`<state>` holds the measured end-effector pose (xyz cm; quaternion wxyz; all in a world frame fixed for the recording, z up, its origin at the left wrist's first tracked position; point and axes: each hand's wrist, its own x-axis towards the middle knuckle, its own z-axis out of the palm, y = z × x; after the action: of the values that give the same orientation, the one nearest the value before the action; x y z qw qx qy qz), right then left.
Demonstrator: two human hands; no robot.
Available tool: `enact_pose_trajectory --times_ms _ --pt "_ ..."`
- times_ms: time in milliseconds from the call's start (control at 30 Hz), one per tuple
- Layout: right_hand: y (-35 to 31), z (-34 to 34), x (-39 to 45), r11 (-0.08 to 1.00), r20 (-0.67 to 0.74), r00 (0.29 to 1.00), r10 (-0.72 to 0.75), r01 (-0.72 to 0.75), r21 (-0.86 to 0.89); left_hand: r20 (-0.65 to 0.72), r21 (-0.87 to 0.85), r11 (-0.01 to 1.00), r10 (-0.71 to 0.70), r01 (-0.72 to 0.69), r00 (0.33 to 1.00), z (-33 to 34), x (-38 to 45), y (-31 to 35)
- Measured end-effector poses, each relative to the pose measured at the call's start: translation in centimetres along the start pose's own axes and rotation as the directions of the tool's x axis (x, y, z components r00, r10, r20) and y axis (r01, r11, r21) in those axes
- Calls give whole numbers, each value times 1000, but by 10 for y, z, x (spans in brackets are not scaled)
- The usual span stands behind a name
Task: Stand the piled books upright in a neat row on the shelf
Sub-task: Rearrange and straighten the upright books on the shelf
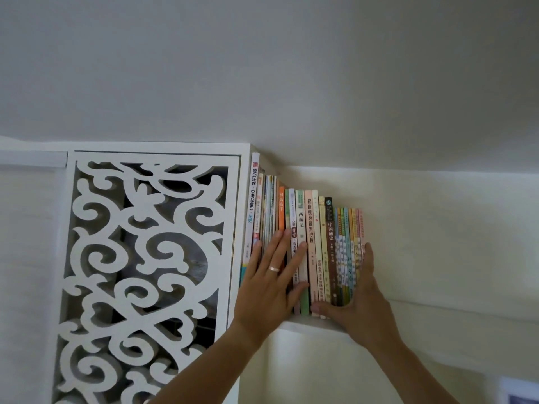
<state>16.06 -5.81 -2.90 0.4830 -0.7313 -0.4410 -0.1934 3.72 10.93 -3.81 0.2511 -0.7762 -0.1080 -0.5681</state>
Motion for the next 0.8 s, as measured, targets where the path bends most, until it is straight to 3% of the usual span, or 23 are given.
enact_pose_trajectory --times_ms 167,333,433,567,700,800 --pt "0 -1 2 999 16 1000 -22 21 25 9 -27 1000 -12 12 1000 3 1 2" --pt "12 -12 14 969 97 994 -47 21 245 -6 -100 995 8 -9 1000 -3 32 4" --pt "21 -8 16 962 68 997 -24 4 274 14 -128 990 57 -55 998 -5 72 14" --pt "29 -2 21 951 64 998 3 -23 309 57 -119 992 -34 41 998 9 89 20" --pt "31 -2 22 944 111 992 -62 22 330 33 -155 987 -29 34 999 12 87 18" --pt "32 -9 19 929 186 982 -43 -29 369 18 -160 987 -27 30 999 11 87 18"
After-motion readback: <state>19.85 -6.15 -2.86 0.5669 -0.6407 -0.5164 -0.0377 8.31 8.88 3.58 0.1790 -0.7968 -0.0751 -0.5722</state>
